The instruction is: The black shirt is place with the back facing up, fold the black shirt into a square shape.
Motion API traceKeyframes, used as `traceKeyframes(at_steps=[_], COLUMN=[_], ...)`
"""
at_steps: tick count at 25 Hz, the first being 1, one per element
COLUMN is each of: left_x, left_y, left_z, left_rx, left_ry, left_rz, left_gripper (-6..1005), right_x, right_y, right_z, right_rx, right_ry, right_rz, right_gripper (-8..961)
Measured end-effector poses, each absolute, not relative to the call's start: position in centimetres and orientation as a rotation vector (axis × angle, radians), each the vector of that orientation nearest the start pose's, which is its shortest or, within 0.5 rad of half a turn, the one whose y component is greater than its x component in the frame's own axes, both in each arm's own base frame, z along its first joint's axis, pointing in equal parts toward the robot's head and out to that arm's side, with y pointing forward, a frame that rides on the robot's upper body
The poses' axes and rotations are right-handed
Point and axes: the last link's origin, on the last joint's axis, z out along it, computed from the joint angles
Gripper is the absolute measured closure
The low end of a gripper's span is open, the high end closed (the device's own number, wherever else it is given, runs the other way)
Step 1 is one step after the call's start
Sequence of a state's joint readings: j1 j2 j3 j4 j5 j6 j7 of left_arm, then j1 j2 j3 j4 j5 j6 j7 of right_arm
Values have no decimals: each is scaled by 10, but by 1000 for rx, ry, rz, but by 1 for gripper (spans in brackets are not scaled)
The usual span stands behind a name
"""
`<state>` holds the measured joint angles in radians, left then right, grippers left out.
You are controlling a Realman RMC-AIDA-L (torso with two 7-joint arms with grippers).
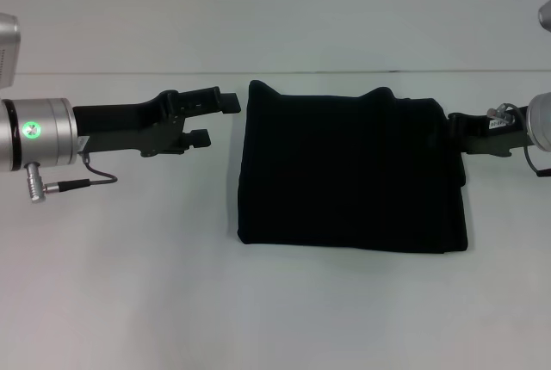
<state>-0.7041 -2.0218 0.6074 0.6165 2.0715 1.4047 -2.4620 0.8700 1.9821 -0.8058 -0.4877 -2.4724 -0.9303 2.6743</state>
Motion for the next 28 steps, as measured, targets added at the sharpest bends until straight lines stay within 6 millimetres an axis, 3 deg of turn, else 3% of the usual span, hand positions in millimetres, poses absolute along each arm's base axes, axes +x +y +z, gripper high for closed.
traceKeyframes(at_steps=[2, 8, 14, 22, 28], left_x=[-236, -236, -237, -236, -236], left_y=[394, 395, 396, 395, 396], left_z=[23, 24, 25, 26, 25], left_rx=[-2167, -2162, -2156, -2162, -2158], left_ry=[-1913, -1910, -1908, -1909, -1909], left_rz=[-838, -840, -844, -850, -851], left_gripper=[39, 39, 39, 40, 40], right_x=[257, 254, 251, 249, 259], right_y=[448, 450, 452, 456, 452], right_z=[6, 4, 7, 32, 23], right_rx=[-1935, -1938, -1937, -1935, -1923], right_ry=[1692, 1687, 1673, 1650, 1661], right_rz=[219, 226, 239, 257, 205], right_gripper=[671, 890, 916, 933, 904])
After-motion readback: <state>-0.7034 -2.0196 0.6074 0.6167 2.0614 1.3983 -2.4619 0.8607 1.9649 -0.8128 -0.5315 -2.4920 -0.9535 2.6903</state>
